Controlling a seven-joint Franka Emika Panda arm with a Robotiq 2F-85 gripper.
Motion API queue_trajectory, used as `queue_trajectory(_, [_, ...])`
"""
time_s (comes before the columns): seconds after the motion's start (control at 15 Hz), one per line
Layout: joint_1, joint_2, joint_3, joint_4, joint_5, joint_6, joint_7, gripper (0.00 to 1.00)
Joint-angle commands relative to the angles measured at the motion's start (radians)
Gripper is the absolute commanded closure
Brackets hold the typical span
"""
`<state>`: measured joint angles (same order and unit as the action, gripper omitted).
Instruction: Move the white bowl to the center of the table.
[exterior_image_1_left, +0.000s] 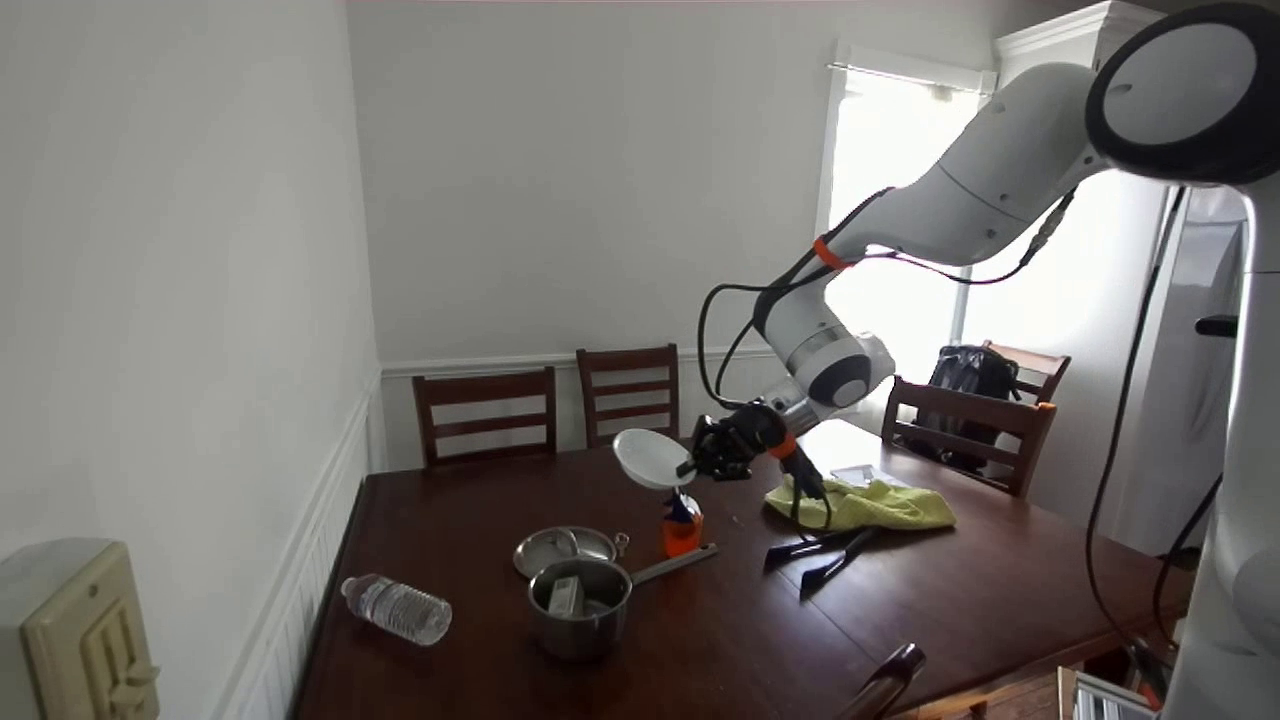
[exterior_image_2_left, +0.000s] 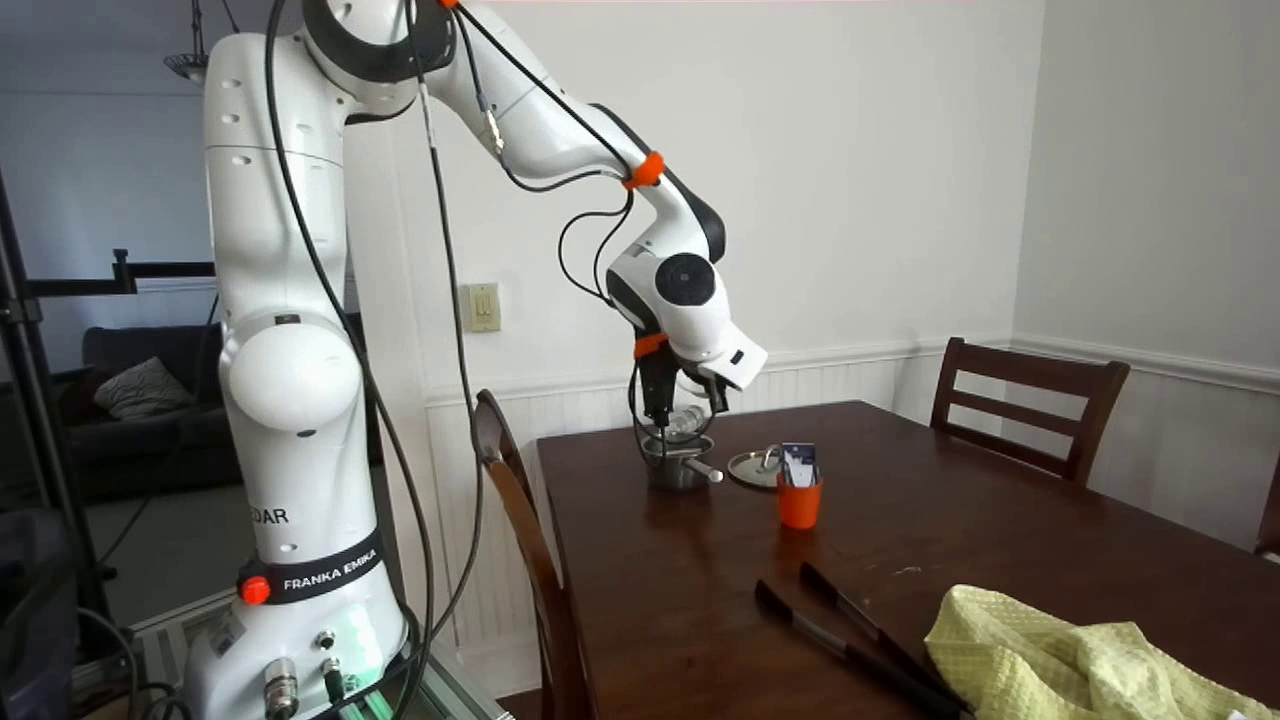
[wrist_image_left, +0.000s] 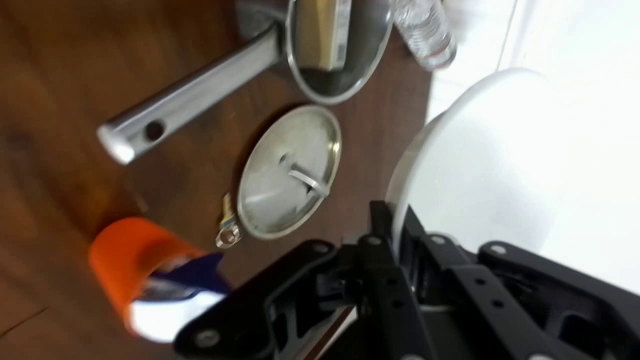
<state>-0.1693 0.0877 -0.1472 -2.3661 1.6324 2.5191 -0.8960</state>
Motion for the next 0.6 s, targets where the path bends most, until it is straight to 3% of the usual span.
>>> queue_trajectory(0.0, [-0.015,-0.014,-0.032,-0.018,-0.003,-0.001,0.003,0.93])
queue_trajectory(0.2, [-0.035,-0.032,-0.052,-0.044,-0.003,-0.002,0.002,0.93])
queue_trajectory(0.27, [-0.020,-0.023,-0.037,-0.028,0.062,0.027,0.002,0.98])
queue_trajectory(0.4, [-0.020,0.034,-0.042,0.054,0.142,0.093,0.061,0.98])
queue_trajectory(0.53, [-0.055,0.108,-0.083,0.147,0.107,0.119,0.121,0.98])
